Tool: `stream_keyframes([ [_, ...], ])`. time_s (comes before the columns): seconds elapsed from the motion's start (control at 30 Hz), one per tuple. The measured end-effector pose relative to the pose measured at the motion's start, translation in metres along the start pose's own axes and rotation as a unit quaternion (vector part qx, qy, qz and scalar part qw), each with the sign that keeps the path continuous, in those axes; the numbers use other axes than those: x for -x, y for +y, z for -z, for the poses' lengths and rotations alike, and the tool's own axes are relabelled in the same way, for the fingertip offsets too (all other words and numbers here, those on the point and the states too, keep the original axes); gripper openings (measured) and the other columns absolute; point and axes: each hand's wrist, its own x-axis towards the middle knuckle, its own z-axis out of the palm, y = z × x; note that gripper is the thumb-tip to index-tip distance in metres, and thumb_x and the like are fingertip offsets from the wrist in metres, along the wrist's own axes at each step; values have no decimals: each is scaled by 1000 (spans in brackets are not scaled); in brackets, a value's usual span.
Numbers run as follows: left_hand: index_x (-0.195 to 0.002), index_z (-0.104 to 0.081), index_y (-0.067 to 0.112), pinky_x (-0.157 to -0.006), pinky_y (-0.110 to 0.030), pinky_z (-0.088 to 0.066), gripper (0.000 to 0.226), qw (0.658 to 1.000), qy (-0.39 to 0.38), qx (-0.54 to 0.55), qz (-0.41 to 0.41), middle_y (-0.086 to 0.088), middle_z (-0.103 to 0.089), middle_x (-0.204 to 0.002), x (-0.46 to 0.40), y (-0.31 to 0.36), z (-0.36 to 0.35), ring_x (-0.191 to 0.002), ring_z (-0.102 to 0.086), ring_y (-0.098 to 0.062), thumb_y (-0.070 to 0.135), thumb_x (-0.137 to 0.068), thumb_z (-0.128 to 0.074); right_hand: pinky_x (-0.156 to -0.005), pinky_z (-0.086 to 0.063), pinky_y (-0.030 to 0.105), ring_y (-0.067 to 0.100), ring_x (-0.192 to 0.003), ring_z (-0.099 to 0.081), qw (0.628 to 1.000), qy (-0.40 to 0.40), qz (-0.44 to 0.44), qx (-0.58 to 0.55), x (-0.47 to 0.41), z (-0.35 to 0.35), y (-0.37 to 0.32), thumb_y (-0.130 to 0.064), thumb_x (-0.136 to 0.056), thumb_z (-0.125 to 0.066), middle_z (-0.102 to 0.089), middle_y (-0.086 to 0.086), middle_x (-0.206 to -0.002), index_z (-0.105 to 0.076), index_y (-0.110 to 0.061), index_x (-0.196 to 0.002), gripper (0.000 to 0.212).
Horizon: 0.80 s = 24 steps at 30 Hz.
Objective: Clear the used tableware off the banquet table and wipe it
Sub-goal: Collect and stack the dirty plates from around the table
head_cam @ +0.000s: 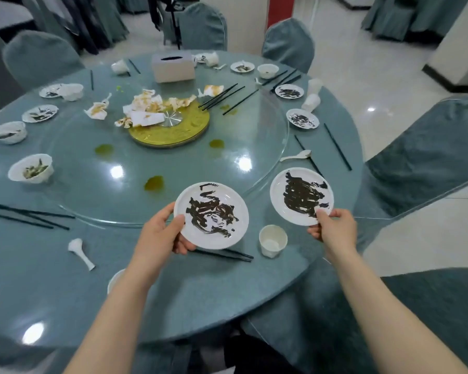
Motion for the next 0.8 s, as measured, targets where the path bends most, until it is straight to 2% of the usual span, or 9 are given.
stream_keyframes([
  [0.2, -120, -58, 30, -47, -25, -41, 30, 999, -27, 21, -11, -13, -63, -55, 67, -18, 15, -45, -54, -18, 14, -99, -44, -35, -42, 19, 13, -38, -58, 999, -28, 40, 4, 102, 39, -20, -20, -89, -63, -63, 12, -58, -50, -12, -90, 15],
  [0.33, -125, -55, 30, -47, -25, -40, 32, 998, -47, 46, -12, -15, -64, -57, 106, -31, 18, -45, -54, -19, 13, -99, -44, -33, -38, 19, 12, -36, -53, 997, -62, 41, -24, 165, 66, -19, -18, -90, -64, -61, 12, -62, -49, -13, -87, 15],
  [0.53, -123, -54, 38, -44, -21, -45, 34, 992, -119, 49, -13, -15, -66, -59, 150, -30, -11, -46, -59, -16, 16, -100, -44, -31, -34, 20, 13, -35, -50, 995, -90, 33, 9, 227, 105, -7, -18, -89, -65, -59, 6, -49, -52, -10, -88, 15],
  [0.67, -120, -56, 36, -44, -20, -45, 33, 982, -179, 46, -36, -14, -64, -55, 166, -16, -47, -44, -56, -16, 14, -100, -43, -32, -36, 21, 14, -38, -52, 997, -68, 38, 26, 242, 138, -2, -23, -89, -65, -60, 4, -50, -53, -9, -93, 18],
  [0.8, -123, -54, 35, -45, -20, -44, 33, 969, -241, 38, -44, -17, -64, -56, 180, 0, -99, -44, -54, -15, 14, -101, -41, -40, -47, 22, 15, -43, -58, 996, -17, 58, 58, 243, 180, 1, -30, -92, -58, -68, 4, -59, -55, -16, -96, 15],
])
